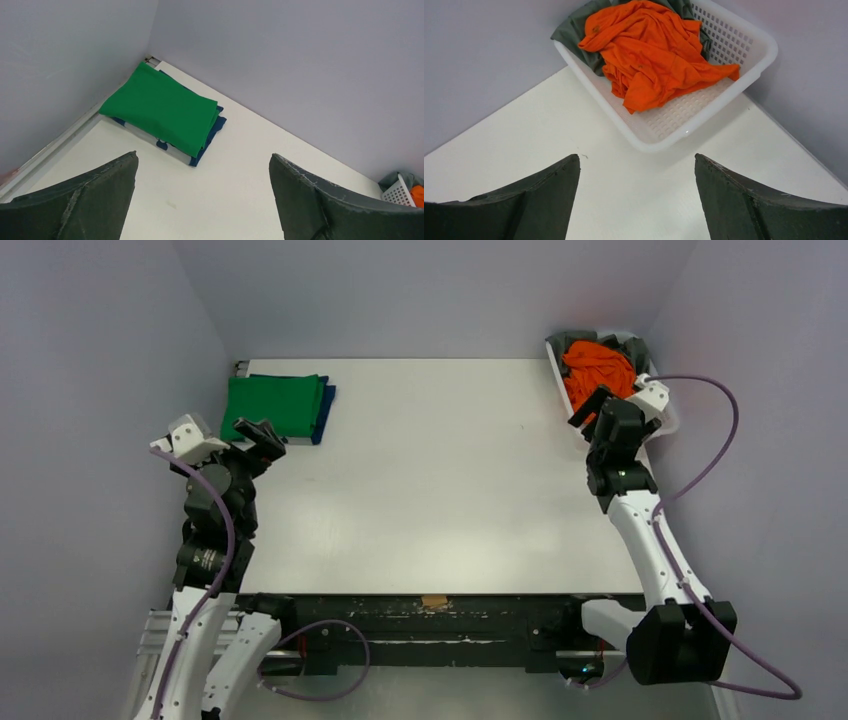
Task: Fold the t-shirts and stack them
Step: Grab crumpled tshirt from bin with the right arm
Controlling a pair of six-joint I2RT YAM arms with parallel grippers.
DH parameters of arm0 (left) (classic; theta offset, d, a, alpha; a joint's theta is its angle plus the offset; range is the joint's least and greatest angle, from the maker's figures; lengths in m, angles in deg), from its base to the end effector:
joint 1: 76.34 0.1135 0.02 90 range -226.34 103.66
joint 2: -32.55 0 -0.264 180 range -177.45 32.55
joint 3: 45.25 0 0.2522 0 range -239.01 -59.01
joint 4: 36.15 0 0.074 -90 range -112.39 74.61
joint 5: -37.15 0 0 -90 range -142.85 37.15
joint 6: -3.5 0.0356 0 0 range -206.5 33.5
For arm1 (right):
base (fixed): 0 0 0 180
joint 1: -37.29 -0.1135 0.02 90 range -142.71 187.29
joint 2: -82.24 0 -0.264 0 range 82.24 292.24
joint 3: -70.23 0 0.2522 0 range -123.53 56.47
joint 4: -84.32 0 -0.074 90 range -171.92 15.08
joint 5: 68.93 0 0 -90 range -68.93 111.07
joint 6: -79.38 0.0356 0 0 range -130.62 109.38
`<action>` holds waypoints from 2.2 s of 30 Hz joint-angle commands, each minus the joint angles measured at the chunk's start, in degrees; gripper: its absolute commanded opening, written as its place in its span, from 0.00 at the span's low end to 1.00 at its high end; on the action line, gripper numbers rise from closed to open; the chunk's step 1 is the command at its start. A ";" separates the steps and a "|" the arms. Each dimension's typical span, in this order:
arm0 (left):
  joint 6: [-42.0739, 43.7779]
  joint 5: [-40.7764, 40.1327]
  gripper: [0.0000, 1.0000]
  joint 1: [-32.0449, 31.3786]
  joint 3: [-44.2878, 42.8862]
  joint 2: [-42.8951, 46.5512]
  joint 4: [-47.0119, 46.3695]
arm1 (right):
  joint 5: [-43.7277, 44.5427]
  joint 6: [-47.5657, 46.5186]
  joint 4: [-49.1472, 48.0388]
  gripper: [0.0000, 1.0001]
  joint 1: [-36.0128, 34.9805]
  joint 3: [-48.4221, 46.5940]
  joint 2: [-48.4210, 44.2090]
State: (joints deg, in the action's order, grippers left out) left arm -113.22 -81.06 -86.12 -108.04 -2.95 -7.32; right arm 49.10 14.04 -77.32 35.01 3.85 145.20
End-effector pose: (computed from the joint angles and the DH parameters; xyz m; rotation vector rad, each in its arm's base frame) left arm 0.1354 -0.0063 0.3796 -0.6032 1.4770 -0.1026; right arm 0.2541 -0.0066 0.3365 0.6762 1.6701 -0.1129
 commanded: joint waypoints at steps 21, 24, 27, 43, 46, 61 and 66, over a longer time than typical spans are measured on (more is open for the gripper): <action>-4.11 -8.26 1.00 0.03 -2.91 -0.40 7.20 | -11.26 -9.33 11.22 0.78 10.11 -41.56 45.28; -5.05 -8.27 1.00 0.03 -2.92 -0.52 7.81 | -14.76 -8.47 13.76 0.75 12.02 -49.07 52.39; -5.71 -8.18 1.00 0.04 -2.99 -0.90 7.93 | -18.38 -8.64 14.94 0.75 13.17 -55.22 59.88; -9.00 -7.71 1.00 0.03 -3.79 -5.13 8.83 | -24.39 -7.06 9.16 0.00 14.05 -57.81 63.67; -9.14 -7.01 1.00 0.03 -3.45 -5.27 8.20 | -27.23 -6.28 4.91 0.00 14.09 -52.31 56.19; -1.79 12.24 1.00 0.03 0.43 -4.32 -2.38 | -49.58 -1.12 -5.93 0.00 9.85 -41.81 24.50; 0.04 17.31 1.00 0.09 0.04 -5.33 -2.89 | -53.94 -3.68 -4.69 0.00 0.84 -46.49 21.87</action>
State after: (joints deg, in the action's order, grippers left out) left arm -116.54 -70.83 -86.12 -107.85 -7.78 -6.70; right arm 2.98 11.68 -79.83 42.70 -38.51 169.39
